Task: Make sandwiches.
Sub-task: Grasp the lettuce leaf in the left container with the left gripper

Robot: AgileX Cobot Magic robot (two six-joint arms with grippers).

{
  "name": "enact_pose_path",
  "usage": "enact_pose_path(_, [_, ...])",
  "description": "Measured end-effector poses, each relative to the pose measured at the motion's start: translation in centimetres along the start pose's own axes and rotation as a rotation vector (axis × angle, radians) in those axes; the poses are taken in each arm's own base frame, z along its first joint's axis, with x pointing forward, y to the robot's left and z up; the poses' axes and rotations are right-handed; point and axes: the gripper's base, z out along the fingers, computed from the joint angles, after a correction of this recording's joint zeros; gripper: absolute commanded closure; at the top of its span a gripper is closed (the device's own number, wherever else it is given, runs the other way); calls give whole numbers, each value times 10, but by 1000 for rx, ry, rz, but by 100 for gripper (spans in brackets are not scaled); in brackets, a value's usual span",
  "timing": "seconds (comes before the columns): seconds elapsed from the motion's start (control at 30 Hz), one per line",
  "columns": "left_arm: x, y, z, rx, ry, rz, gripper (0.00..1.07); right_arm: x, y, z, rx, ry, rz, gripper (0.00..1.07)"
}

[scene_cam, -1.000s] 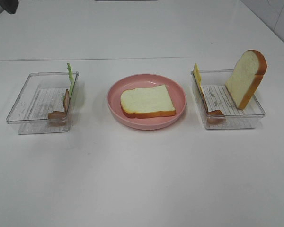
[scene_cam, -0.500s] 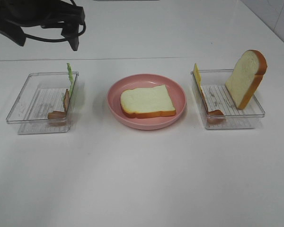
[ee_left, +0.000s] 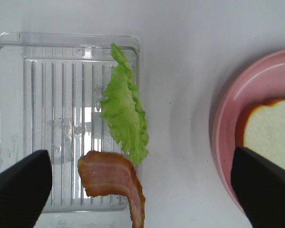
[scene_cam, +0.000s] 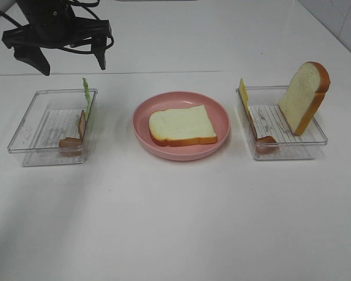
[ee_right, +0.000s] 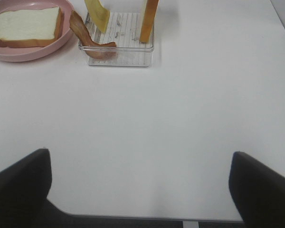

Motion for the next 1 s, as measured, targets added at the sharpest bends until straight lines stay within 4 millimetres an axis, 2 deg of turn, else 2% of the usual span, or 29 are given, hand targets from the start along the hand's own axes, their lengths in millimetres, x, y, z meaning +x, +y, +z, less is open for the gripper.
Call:
enact_pose_path(0.07, [-1, 2, 2, 2, -3, -5, 13, 0, 0, 0, 0, 0, 0, 9])
enact_pose_path(0.2, [-4, 6, 21, 1, 1, -20, 13, 0, 0, 0, 0, 0, 0, 9])
enact_pose_path(0.5, [-6, 5, 48, 19, -35, -25, 13, 0, 0, 0, 0, 0, 0, 9])
enact_pose_path(0.53, [-6, 5, 57, 20, -36, -33, 13, 0, 0, 0, 0, 0, 0, 9])
enact_pose_path(0.73, [-7, 4, 78, 15, -23, -39, 14, 0, 0, 0, 0, 0, 0, 9])
enact_pose_path(0.87, [-9, 3, 84, 16, -22, -40, 15, 0, 0, 0, 0, 0, 0, 9])
enact_pose_path(0.97, [-11, 1, 87, 20, -24, -43, 19, 0, 0, 0, 0, 0, 0, 9])
enact_pose_path(1.0, [-11, 1, 88, 23, -23, -47, 23, 0, 0, 0, 0, 0, 0, 9])
